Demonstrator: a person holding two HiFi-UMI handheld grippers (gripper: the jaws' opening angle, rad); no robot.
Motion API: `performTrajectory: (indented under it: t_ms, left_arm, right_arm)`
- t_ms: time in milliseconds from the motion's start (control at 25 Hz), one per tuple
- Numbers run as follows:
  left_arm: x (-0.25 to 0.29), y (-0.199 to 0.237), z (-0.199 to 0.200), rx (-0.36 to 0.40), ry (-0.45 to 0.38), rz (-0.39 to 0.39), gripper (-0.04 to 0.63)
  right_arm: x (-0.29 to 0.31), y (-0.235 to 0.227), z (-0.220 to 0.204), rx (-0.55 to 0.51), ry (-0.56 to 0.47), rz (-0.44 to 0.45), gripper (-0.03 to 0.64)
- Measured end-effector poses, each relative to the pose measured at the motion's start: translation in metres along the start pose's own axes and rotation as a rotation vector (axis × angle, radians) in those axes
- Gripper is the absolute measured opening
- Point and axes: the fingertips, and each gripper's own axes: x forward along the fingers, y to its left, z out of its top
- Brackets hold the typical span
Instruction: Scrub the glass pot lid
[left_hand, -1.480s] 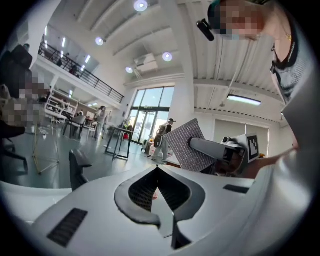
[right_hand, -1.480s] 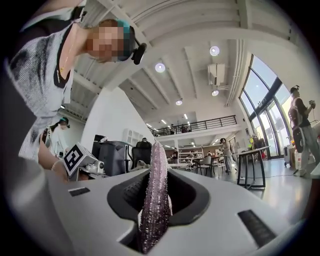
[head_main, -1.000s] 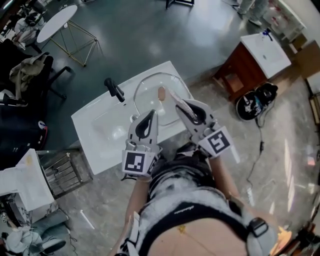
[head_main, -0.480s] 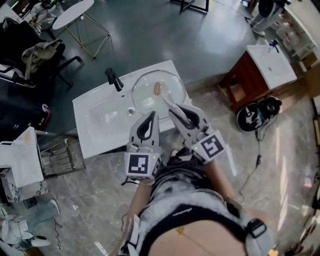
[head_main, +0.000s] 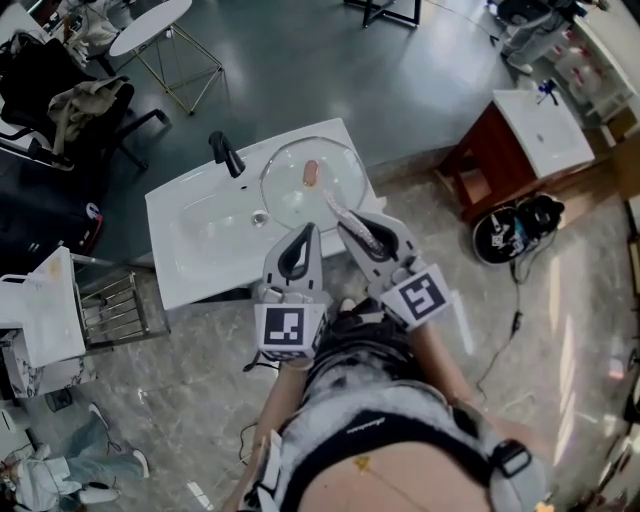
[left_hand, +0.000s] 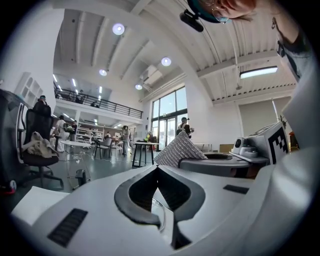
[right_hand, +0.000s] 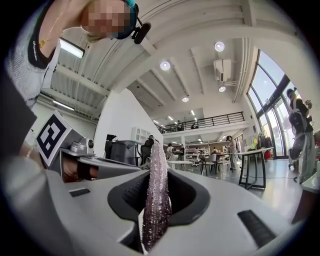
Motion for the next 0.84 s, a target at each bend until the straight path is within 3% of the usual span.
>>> performTrajectory:
  t_ms: [840]
  left_arm:
    - [0.0041, -0.0065, -0.0070, 0.015, 0.037, -0.006, -0.009]
  right_arm:
    - [0.0003, -0.0024, -0.0043, -0.024, 0.033, -0.004, 0.077]
